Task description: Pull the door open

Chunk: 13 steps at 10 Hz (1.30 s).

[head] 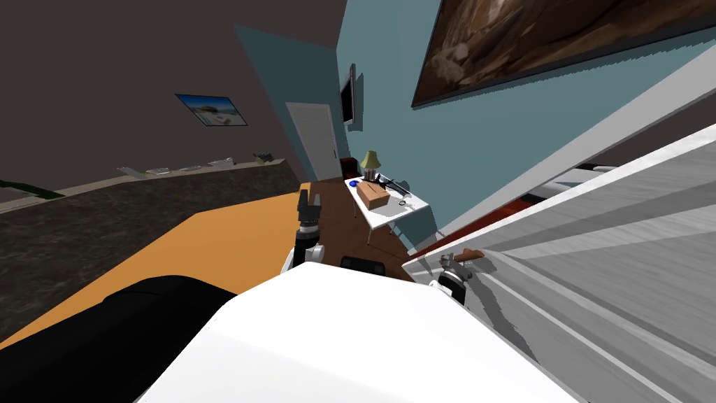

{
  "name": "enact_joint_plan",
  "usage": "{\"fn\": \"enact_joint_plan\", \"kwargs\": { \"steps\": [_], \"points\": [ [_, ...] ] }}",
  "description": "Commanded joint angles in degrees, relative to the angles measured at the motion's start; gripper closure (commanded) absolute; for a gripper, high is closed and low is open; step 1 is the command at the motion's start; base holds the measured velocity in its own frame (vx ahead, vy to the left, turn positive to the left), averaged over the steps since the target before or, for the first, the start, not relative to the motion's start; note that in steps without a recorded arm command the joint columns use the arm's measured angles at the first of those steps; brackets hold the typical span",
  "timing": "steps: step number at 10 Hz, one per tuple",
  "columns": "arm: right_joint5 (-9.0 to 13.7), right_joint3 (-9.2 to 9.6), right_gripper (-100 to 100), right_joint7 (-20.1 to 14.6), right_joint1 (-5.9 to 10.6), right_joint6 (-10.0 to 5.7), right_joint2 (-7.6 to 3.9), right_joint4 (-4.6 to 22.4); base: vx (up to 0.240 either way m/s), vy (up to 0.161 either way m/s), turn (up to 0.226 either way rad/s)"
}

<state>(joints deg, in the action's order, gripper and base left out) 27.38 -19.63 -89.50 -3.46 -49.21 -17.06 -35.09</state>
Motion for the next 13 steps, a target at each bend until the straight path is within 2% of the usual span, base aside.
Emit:
{"fn": "enact_joint_plan", "kwargs": {
  "steps": [1, 5, 6, 7, 13],
  "points": [
    [-0.9, 1.37, 100, -1.2, -0.07, -0.13, -0.41, 0.0, -0.24, 0.073, 0.075],
    [-3.0, 4.37, 100, -3.3, -0.43, 0.33, -1.06, -1.2, -0.274, 0.071, 0.069],
    [-2.6, 3.9, 100, -2.9, -0.5, 0.68, -0.85, -1.3, -0.113, 0.04, 0.018],
    [-3.3, 4.96, 100, -3.5, -0.97, 0.8, -0.86, -1.7, -0.141, 0.022, 0.054],
    [-6.2, 9.11, 100, -7.0, -2.41, -0.37, -2.03, -3.4, -0.234, 0.033, 0.064]
  ]
}}
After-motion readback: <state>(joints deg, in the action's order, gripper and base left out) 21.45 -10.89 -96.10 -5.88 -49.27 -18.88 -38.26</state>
